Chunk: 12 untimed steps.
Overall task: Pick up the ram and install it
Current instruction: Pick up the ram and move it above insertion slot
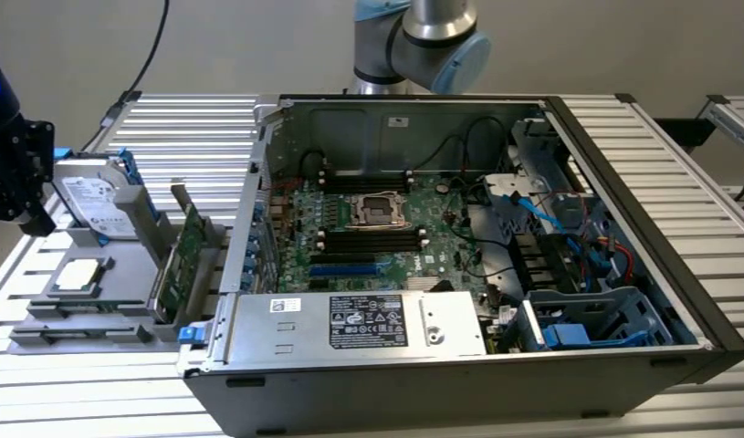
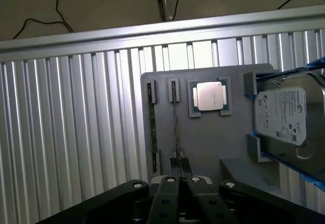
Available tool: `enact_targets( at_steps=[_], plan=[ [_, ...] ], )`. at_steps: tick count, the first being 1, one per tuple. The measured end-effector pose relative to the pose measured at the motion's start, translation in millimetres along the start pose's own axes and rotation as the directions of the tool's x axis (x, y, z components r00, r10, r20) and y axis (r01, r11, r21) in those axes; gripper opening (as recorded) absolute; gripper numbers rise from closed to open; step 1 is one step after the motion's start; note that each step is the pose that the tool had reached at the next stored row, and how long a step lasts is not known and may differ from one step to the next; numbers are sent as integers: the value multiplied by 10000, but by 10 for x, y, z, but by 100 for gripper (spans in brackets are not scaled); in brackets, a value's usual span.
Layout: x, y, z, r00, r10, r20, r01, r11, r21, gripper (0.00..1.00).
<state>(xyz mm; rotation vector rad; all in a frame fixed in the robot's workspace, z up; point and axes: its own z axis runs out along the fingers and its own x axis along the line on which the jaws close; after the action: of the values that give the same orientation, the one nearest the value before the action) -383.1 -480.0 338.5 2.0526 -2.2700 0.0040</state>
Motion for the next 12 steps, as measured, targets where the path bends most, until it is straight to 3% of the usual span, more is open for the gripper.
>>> enact_targets(
  at_steps=[3,5,7,8,12],
  plan=[
    [0,0,0,10000,-1,0,1,10000,0,12],
    [0,1,1,10000,-1,0,1,10000,1,23],
    [3,8,6,10000,0,1,0,10000,2,23],
    [9,15,14,10000,0,0,0,10000,2,30],
    [61,45,69,10000,-34,-1,34,10000,8,30]
  ],
)
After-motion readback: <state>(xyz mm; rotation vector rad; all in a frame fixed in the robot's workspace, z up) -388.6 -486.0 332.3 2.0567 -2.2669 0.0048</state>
